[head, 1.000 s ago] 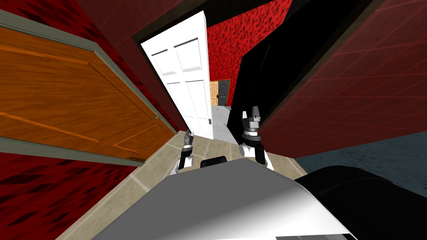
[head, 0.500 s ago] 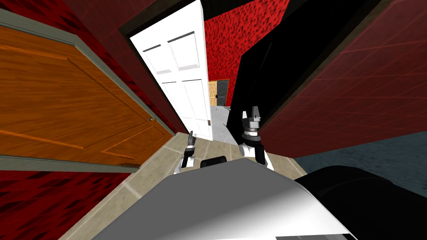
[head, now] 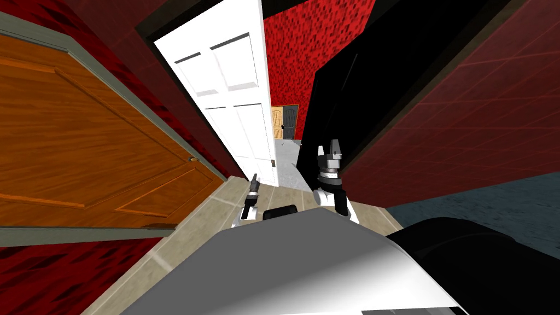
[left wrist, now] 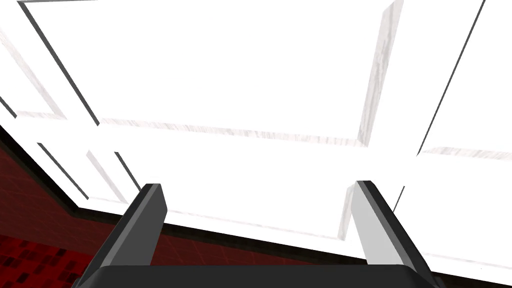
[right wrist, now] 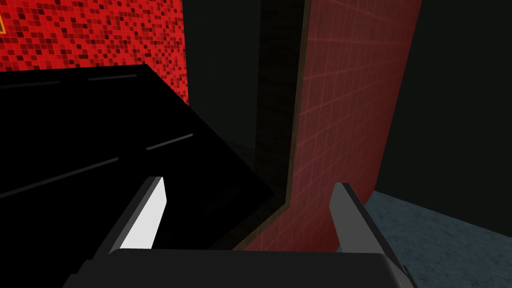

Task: Push the door open

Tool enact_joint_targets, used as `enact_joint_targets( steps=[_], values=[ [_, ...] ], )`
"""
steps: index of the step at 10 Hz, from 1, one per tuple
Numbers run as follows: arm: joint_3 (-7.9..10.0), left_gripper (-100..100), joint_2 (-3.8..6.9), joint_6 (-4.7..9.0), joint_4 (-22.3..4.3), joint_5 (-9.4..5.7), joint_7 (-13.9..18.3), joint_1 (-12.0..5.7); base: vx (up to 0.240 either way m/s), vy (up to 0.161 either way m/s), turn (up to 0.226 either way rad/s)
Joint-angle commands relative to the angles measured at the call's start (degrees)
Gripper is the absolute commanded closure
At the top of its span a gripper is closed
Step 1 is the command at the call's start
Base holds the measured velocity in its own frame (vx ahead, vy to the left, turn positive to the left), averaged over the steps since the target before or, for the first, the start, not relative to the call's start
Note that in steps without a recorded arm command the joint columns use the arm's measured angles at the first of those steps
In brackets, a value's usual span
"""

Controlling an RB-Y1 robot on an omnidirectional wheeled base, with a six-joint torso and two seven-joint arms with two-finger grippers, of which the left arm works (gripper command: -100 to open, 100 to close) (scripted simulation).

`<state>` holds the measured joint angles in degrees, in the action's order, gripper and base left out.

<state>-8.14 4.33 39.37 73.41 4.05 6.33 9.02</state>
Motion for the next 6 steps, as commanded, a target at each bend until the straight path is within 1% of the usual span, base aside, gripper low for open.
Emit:
enact_joint_targets(
  steps=[1, 2, 5, 6],
  values=[
    [-0.59, -100, -0.21, 0.27, -2.32, 0.37, -0.02, -0.67, 0.105, -0.001, -0.040],
    [-0.59, -100, -0.21, 0.27, -2.32, 0.37, -0.02, -0.67, 0.067, 0.005, -0.017],
    [-1.50, -100, -0.44, 0.87, -6.73, 0.95, 0.03, -2.09, 0.072, 0.004, -0.041],
    [-2.07, -100, -0.63, 1.24, -9.46, 1.31, 0.07, -2.98, 0.128, 0.003, -0.072]
  ],
)
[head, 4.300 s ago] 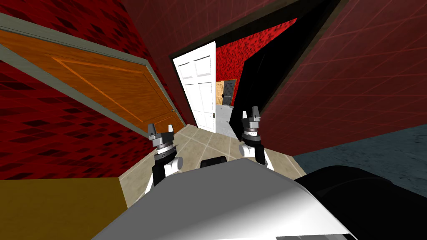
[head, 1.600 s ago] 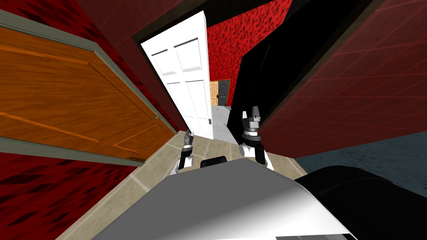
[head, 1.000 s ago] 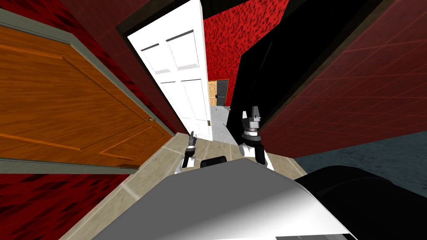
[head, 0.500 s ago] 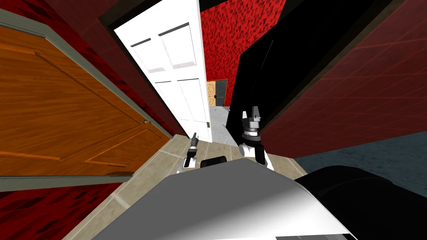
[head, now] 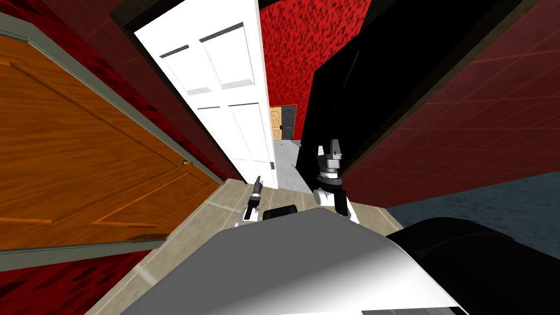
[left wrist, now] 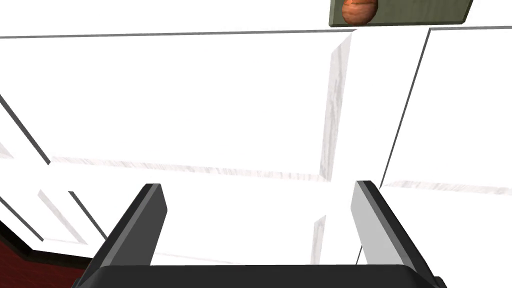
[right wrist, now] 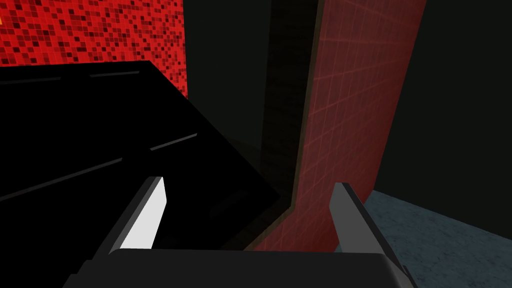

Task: Push the door open

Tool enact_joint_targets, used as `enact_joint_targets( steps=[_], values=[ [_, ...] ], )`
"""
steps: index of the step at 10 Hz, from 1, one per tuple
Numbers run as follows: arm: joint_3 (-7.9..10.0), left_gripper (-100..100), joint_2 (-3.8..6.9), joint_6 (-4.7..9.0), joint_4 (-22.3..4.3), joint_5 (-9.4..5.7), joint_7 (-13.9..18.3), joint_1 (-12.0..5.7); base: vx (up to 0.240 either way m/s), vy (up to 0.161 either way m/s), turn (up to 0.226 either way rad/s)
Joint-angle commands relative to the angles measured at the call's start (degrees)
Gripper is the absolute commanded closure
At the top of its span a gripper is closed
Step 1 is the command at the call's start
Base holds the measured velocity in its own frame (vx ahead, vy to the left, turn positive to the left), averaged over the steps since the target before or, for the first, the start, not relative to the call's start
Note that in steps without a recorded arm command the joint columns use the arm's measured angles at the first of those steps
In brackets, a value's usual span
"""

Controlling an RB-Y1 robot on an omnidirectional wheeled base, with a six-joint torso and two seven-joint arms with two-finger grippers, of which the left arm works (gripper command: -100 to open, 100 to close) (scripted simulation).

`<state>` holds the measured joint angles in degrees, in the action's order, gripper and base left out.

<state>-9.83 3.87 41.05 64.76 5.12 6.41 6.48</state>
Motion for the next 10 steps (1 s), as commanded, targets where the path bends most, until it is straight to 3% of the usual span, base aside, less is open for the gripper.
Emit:
enact_joint_targets(
  steps=[1, 5, 10],
  values=[
    [-0.66, -100, -0.28, -0.26, -2.22, 0.42, 0.00, -0.89, 0.147, 0.013, -0.056],
    [-2.05, -100, -1.00, 0.64, -8.92, 1.30, 0.08, -3.05, 0.141, 0.005, -0.048],
    [-3.18, -100, -1.84, 1.38, -14.37, 2.01, 0.15, -4.80, 0.117, 0.013, -0.036]
  ],
)
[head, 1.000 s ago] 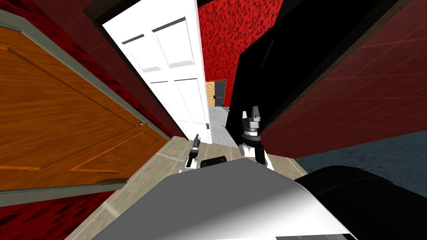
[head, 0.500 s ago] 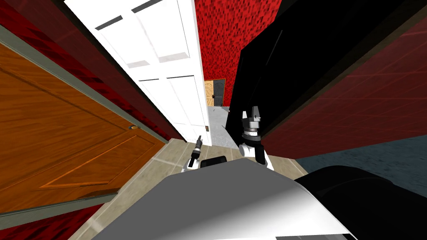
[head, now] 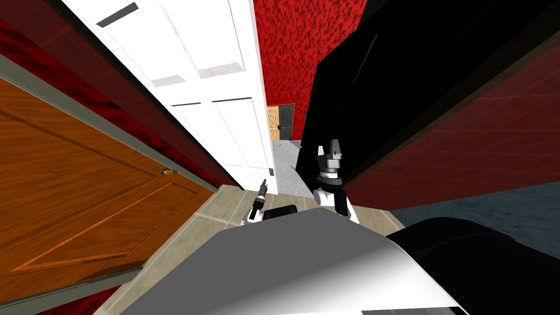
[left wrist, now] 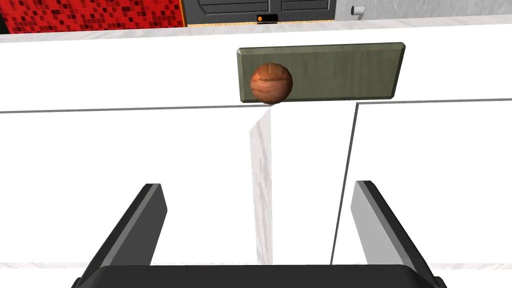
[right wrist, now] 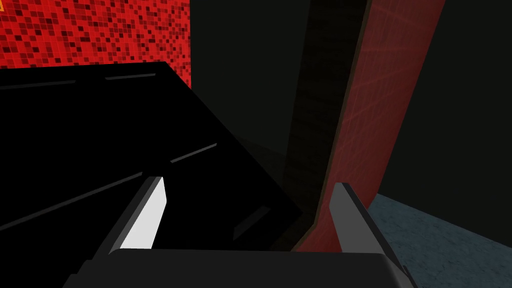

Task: Push the door open

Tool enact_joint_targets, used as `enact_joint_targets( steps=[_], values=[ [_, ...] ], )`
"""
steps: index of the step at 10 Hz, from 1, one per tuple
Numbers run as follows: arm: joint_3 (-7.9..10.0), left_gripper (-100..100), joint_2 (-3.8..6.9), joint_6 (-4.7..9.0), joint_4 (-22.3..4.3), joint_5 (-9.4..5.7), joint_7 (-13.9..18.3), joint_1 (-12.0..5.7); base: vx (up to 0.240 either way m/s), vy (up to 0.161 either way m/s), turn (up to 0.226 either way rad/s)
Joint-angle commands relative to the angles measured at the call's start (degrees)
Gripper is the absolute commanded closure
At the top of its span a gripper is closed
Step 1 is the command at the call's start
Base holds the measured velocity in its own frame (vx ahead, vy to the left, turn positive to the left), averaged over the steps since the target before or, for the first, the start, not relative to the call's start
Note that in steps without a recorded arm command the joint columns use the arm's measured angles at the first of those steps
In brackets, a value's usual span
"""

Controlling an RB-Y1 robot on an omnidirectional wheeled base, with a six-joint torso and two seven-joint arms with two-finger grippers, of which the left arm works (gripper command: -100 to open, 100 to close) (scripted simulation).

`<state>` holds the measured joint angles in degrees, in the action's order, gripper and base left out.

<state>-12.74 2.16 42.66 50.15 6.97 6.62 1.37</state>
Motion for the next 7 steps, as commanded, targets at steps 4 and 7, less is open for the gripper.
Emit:
enact_joint_targets(
  steps=[4, 7],
  values=[
    [0.45, -100, 0.84, 0.47, -1.01, -0.21, -0.35, -0.36, 0.138, -0.034, -0.024],
    [0.85, -100, 0.52, 0.74, -1.68, -0.40, -0.63, -0.60, 0.198, -0.080, -0.023]
  ],
)
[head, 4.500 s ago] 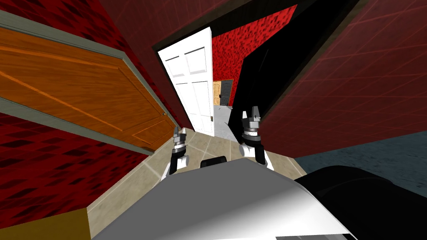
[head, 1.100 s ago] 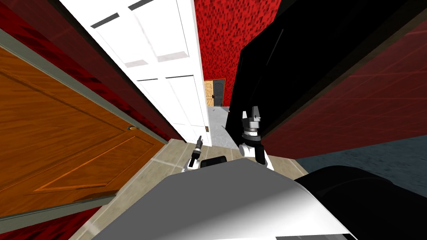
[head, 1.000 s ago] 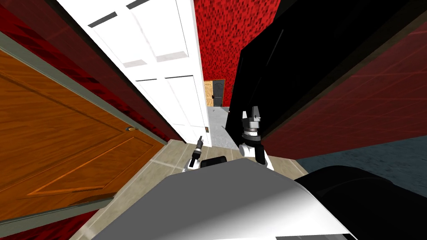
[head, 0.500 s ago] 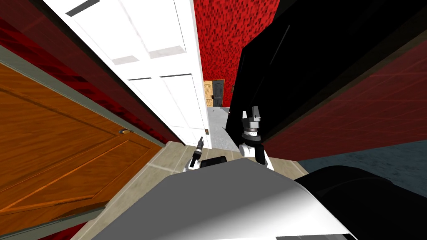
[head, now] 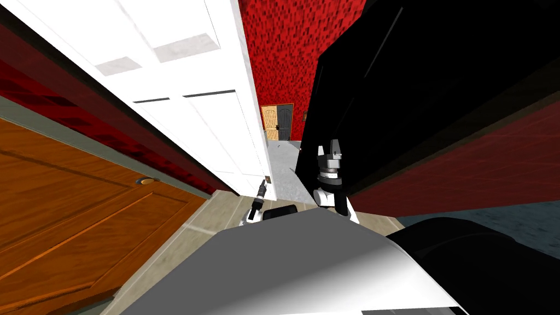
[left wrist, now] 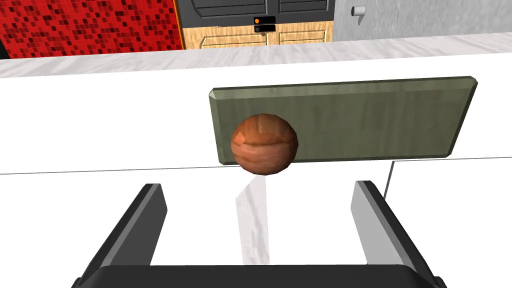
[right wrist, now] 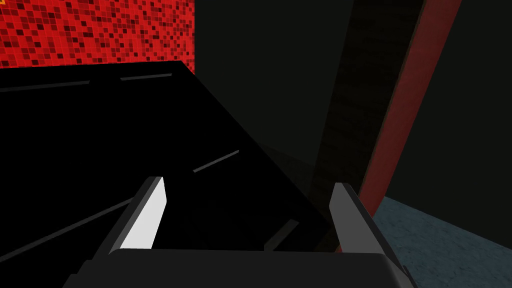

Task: Push the door open

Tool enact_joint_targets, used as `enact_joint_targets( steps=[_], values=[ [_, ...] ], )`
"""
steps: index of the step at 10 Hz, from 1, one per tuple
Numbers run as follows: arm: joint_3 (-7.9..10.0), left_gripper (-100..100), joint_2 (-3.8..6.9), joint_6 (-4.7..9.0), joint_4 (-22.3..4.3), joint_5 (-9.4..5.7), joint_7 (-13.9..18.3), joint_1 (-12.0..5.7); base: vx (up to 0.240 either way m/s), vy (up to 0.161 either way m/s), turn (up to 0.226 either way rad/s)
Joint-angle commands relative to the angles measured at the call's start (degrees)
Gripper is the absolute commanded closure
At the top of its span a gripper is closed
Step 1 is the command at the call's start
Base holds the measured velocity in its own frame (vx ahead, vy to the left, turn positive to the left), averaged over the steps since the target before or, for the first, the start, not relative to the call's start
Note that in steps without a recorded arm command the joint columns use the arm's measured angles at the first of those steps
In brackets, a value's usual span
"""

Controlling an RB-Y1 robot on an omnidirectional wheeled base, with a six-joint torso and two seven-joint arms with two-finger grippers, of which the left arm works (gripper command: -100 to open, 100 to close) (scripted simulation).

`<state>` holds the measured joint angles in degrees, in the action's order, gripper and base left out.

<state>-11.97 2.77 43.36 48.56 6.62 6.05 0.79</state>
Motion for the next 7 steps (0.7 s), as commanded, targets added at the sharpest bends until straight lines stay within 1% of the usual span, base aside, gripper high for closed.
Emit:
enact_joint_targets(
  steps=[1, 3, 4, 5, 7],
  values=[
    [0.19, -100, -0.37, 0.12, -0.29, -0.09, -0.13, -0.09, 0.175, -0.052, -0.025],
    [0.41, -100, -1.20, 0.27, -0.66, -0.20, -0.28, -0.22, 0.178, -0.047, -0.016],
    [0.30, -100, -0.89, 0.20, -0.45, -0.15, -0.20, -0.04, 0.067, -0.015, 0.008],
    [0.30, 100, -0.89, 0.20, -0.45, -0.15, -0.20, -0.04, -0.014, 0.001, -0.005],
    [0.30, 100, -0.89, 0.20, -0.45, -0.15, -0.20, -0.04, -0.019, 0.006, -0.007]
  ],
)
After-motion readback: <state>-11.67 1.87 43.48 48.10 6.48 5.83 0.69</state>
